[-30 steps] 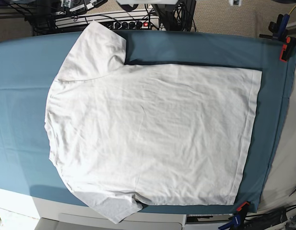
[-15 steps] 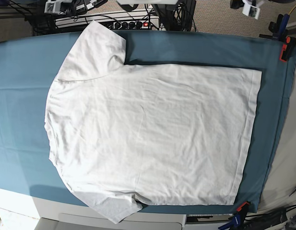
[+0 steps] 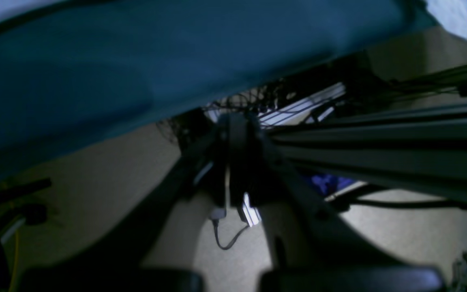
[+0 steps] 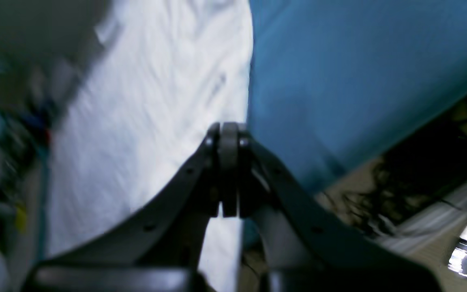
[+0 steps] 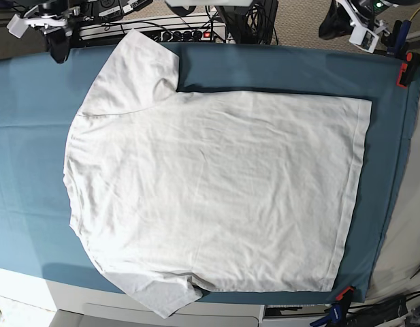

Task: Fold the T-shirt properly
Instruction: 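Move both grippers down to the shirt's shoulder corners by the collar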

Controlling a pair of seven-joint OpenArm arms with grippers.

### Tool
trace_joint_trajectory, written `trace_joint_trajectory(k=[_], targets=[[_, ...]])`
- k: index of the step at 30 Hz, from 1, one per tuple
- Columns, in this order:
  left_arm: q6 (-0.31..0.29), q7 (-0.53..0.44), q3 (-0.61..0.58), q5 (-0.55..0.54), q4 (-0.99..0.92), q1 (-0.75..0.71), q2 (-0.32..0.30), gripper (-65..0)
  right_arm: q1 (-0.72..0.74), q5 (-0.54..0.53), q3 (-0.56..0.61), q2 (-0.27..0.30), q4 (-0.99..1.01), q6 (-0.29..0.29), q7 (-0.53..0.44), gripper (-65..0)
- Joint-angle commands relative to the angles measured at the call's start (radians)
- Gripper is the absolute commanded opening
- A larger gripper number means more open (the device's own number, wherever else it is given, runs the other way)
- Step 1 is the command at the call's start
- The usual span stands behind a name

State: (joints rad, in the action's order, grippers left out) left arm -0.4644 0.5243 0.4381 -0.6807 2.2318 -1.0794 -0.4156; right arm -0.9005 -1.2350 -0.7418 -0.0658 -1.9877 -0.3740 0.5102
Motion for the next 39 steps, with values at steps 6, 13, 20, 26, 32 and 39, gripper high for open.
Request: trace_joint_trajectory(k=[6,13,20,26,32,39], targets=[[-0.008,-0.016,0.005,-0.011,0.015,0.002,-0.036,-65.0,0.067,-0.068,-0.006,-0.063,0.013,0.015,0.018,-65.0],[-0.006,-0.019,0.005,0.009,0.015,0.002,-0.087,-65.0,0.131,-0.054,0.009,-0.073,0.13,0.028,0.021,-65.0],[-0.005,-0.02,0.005,0.014,0.015,0.002,-0.095,-65.0,0.134,0.13,0.009,-0.073,0.145,0.03,-0.033,-52.3],[-0.005,-0.019,0.005,0.015,0.015,0.014,-0.094,-65.0,0.157,0.196,0.01,-0.073,0.144,0.027,-0.04,-46.4],[-0.005,-0.024,0.005,0.015,0.015,0.016,-0.094,-51.1,0.243,0.24,0.01,-0.073,0.144,0.027,0.047,-46.4],[-0.005,-0.023,0.005,0.03,0.015,0.022,-0.098,-47.7,0.277,0.261,0.043,-0.073,0.162,0.067,0.082,-46.4]])
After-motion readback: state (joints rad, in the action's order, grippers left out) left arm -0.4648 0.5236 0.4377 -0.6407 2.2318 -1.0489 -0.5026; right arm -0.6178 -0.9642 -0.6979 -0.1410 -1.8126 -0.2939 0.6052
